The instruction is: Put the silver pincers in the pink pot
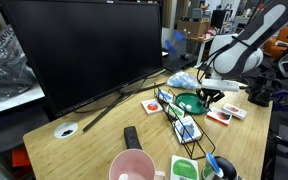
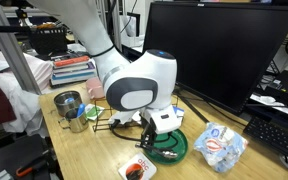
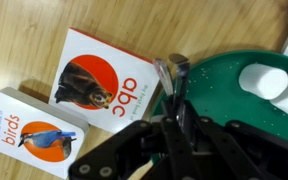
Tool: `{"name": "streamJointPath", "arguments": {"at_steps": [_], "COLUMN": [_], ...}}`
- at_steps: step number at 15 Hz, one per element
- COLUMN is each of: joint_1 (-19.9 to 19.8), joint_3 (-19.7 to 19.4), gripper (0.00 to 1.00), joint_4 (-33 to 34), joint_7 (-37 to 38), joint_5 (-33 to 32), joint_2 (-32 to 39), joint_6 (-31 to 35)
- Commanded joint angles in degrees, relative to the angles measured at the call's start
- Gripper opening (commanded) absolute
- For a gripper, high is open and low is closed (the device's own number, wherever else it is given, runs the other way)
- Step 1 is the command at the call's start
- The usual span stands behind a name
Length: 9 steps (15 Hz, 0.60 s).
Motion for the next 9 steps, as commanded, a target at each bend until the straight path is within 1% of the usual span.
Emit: {"name": "streamJointPath", "arguments": {"at_steps": [1, 6, 9], "joint_1": [0.06, -0.68, -1.34], "joint_3": [-0.01, 0.83, 1.85], "gripper": [0.03, 0.02, 0.02], "joint_4": [-2.32, -4.49, -5.80], "joint_7": [-3.06, -6.11, -9.43], "joint_5": [2.14, 5.50, 9.39], "joint_2": [-2.89, -6.23, -9.24], "joint_6": [1.56, 1.98, 1.89]}}
